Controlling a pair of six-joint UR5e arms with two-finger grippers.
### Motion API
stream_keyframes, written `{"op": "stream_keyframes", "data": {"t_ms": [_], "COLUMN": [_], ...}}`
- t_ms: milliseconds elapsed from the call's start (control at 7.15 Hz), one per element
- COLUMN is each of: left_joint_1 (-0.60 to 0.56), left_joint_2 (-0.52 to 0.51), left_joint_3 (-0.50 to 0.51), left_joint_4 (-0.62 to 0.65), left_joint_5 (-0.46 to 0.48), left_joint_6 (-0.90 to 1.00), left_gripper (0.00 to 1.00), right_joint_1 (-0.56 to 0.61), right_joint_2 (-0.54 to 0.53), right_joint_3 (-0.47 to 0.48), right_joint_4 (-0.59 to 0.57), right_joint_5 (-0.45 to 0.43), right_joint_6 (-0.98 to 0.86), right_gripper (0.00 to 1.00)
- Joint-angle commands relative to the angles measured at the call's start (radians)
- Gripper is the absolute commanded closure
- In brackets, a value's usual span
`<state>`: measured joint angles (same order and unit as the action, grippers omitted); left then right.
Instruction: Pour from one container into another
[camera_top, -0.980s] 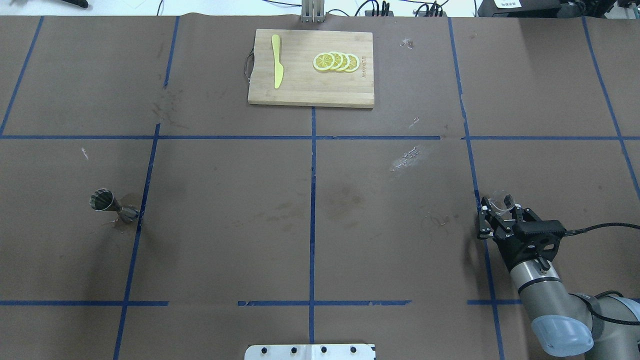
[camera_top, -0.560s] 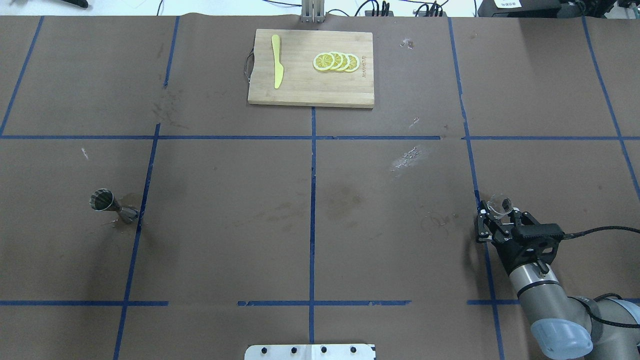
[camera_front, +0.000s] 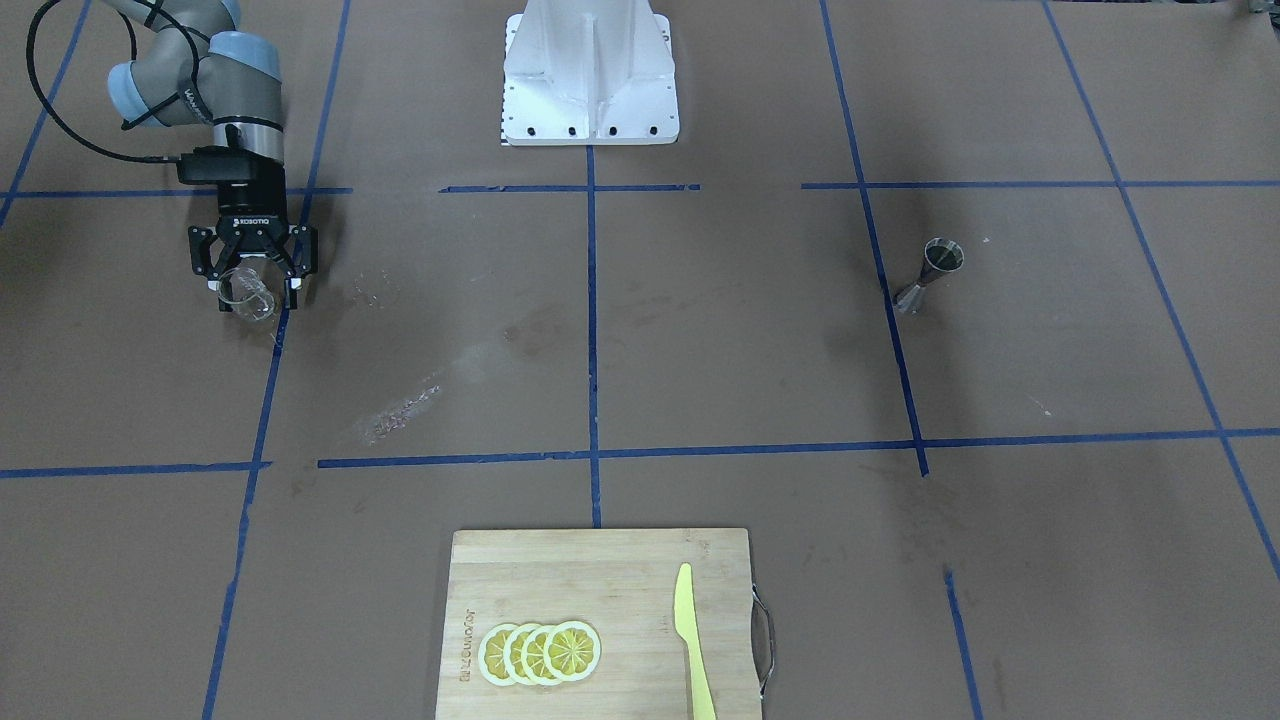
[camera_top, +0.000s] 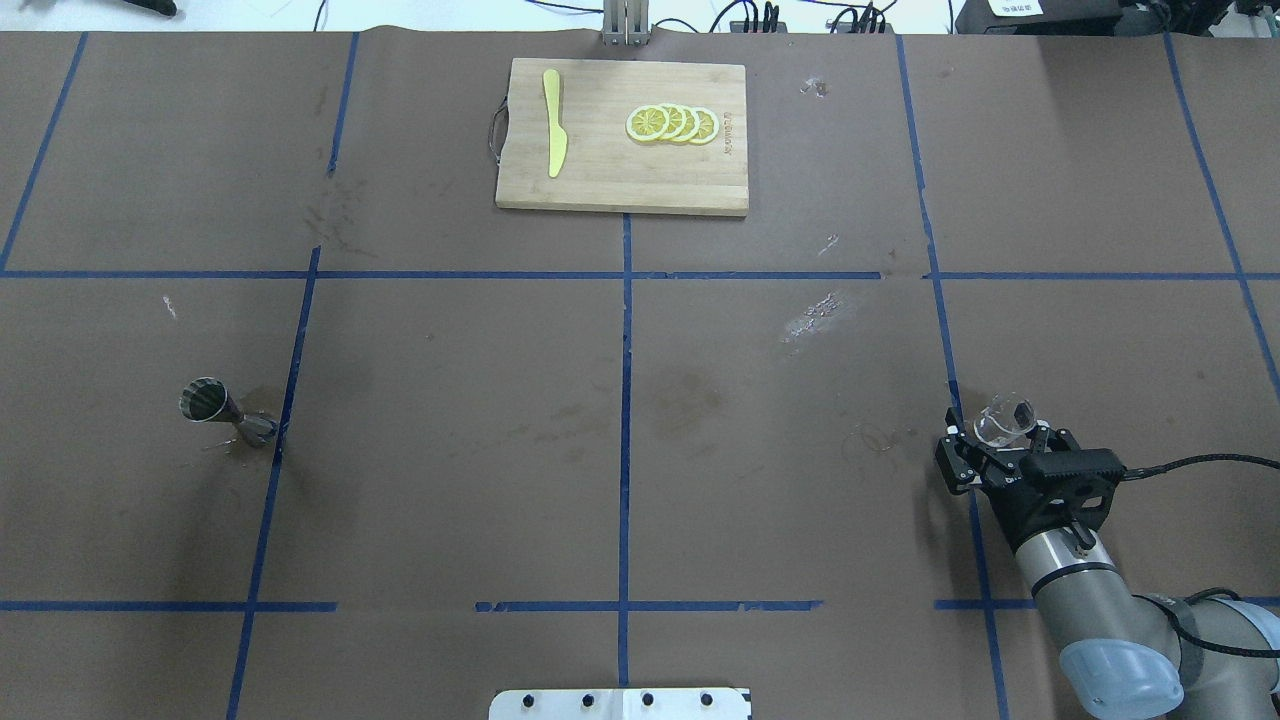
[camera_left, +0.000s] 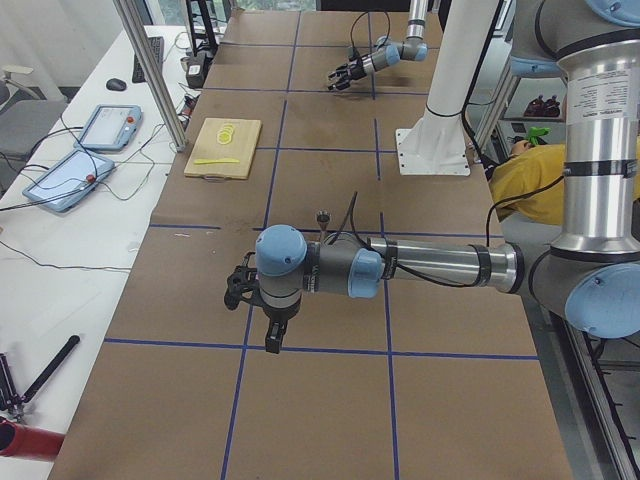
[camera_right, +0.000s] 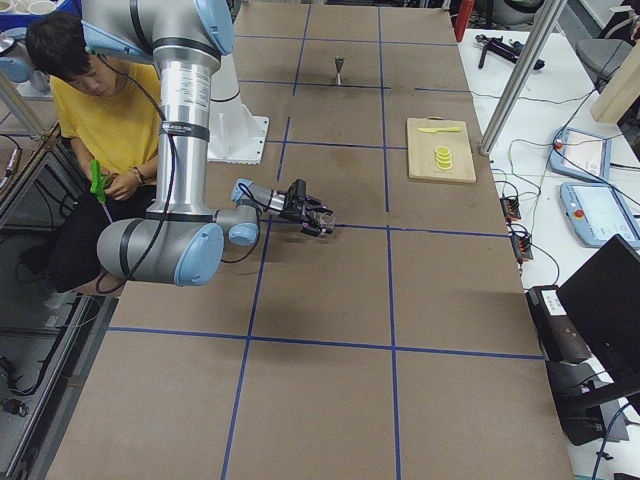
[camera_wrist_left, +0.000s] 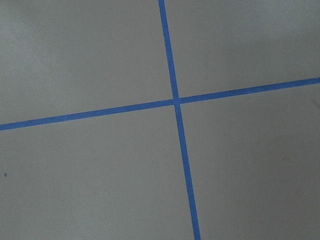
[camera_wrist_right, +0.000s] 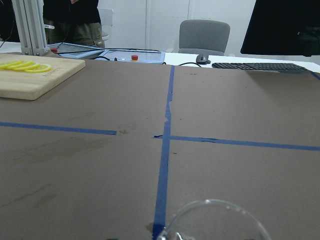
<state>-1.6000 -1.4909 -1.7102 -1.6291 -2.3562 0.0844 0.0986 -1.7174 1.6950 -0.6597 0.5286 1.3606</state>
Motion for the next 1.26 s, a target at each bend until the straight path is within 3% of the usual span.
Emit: {"op": "stream_keyframes", "data": {"t_ms": [0,1120], "left_joint_1": [0.000,0.000], "left_joint_2": [0.000,0.000], "left_joint_3": [0.001,-0.002], "left_joint_4": [0.000,0.000], "left_joint_5": [0.000,0.000], "left_joint_6": [0.000,0.000], "left_gripper": [0.00,0.00], "right_joint_1": [0.000,0.007], "right_joint_2": [0.002,-0.013], "right_joint_3": [0.000,0.018], "right_joint_4": [0.002,0.003], "right_joint_5": [-0.001,-0.024], "right_joint_6": [0.000,-0.011], "right_gripper": [0.00,0.00]}}
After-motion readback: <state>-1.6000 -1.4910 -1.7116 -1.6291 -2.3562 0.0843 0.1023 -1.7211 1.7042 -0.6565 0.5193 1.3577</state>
